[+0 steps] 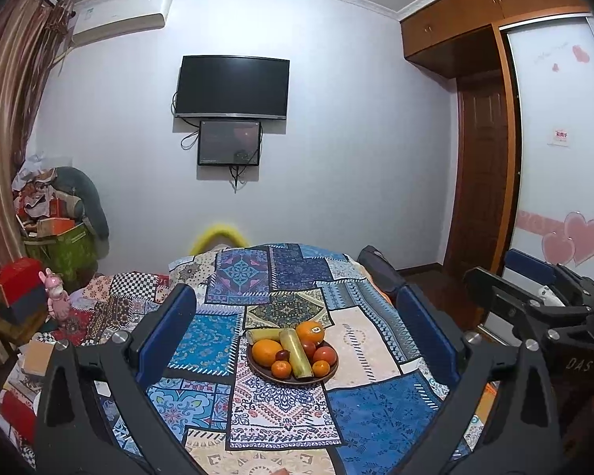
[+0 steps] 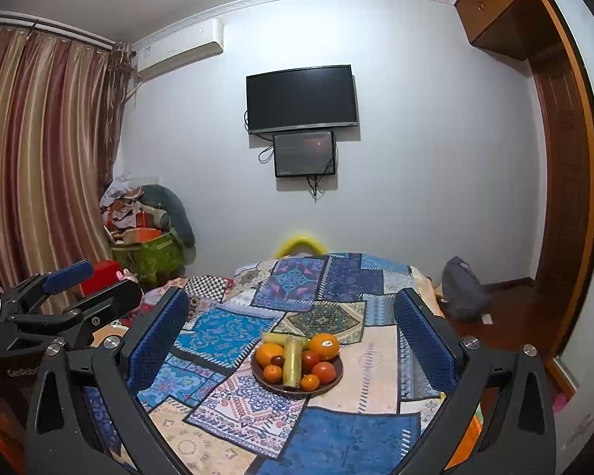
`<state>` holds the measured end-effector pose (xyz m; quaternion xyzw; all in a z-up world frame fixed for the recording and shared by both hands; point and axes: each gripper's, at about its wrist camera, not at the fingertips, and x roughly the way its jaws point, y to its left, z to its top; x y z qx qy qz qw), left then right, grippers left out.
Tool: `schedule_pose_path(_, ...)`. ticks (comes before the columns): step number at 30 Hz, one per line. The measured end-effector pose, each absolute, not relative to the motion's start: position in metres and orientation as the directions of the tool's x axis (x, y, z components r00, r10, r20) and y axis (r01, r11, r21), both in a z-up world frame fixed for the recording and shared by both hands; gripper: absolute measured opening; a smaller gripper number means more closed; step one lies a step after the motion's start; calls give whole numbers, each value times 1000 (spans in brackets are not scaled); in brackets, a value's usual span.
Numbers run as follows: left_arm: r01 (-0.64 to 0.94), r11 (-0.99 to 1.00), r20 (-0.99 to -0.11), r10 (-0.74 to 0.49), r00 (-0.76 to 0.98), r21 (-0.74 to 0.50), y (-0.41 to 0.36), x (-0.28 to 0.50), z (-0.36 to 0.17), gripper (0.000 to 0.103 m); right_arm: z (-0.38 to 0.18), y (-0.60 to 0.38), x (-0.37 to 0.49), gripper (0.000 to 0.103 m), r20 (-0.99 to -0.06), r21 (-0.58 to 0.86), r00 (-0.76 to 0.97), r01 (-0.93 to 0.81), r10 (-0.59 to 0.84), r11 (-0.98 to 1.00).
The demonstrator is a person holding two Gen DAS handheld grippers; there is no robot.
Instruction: Organize fruits
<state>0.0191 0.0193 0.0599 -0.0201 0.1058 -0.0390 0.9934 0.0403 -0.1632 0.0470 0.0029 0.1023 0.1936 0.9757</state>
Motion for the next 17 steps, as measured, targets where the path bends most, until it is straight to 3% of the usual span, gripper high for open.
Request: schedule_pose_path(17,86,995,-222,-96,970,-56,19,24,60,103,47,-163,40,103,-196,50,906,-373,375,926)
